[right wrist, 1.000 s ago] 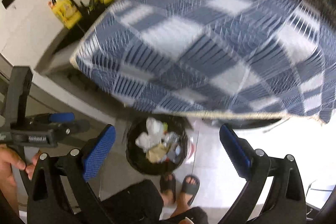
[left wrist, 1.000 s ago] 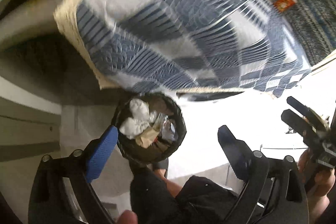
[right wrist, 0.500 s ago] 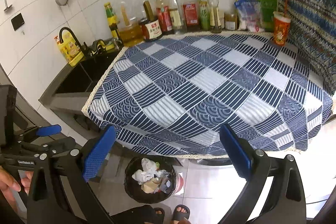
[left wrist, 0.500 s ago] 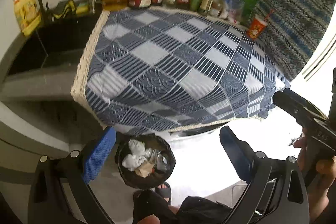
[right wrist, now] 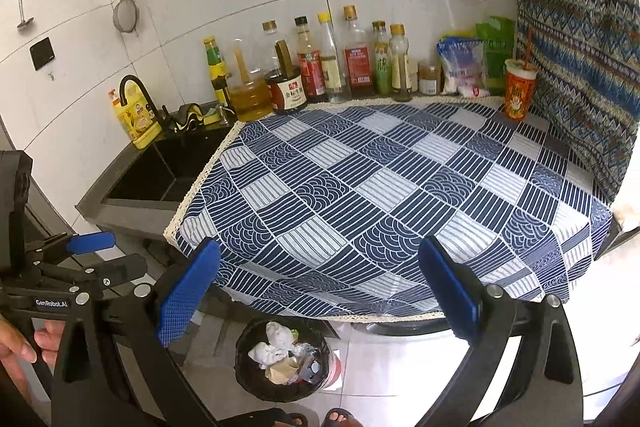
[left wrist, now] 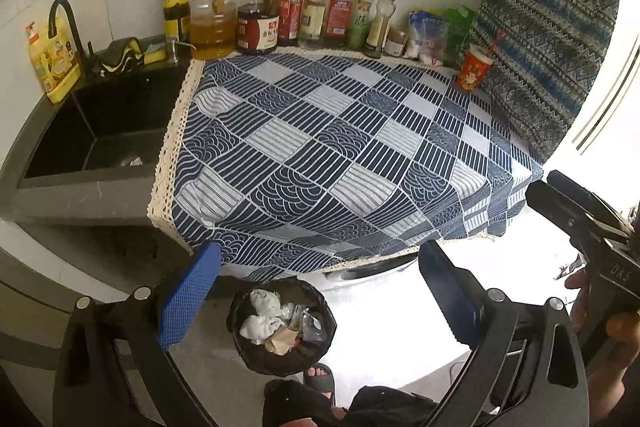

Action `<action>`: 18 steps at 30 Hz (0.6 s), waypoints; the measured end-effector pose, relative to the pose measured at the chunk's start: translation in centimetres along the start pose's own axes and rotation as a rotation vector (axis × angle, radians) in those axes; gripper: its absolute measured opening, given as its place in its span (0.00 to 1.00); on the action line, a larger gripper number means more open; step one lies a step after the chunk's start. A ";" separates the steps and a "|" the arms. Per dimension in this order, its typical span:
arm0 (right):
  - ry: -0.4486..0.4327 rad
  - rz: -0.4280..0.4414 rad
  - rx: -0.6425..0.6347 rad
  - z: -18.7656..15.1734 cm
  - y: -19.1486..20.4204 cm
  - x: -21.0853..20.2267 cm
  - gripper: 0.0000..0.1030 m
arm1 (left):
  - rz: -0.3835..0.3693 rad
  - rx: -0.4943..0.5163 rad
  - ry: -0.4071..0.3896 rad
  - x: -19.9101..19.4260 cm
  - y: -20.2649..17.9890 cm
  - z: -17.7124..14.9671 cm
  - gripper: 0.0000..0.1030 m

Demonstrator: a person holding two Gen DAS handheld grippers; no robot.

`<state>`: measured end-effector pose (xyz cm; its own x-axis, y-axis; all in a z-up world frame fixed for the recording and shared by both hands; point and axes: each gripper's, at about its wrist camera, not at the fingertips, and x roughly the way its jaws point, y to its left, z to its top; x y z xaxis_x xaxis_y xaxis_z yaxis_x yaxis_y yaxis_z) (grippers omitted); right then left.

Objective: Collect trash

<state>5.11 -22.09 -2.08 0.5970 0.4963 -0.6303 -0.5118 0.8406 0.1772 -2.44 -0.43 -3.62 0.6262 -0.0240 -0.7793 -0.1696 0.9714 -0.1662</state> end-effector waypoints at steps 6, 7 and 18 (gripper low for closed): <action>-0.011 -0.002 -0.017 0.8 1.1 -0.8 0.95 | -0.025 -0.002 -0.018 -0.8 -0.2 0.1 0.93; -0.014 -0.001 -0.024 0.9 1.4 -1.0 0.95 | -0.029 0.001 -0.026 -1.0 -0.3 0.1 0.93; 0.005 -0.015 -0.018 1.0 1.8 -1.1 0.95 | -0.045 -0.009 -0.048 -2.2 0.1 0.0 0.93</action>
<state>4.15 -20.95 -0.27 0.6015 0.4825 -0.6367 -0.5141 0.8438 0.1539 -3.80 -0.32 -1.94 0.6694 -0.0560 -0.7408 -0.1467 0.9675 -0.2058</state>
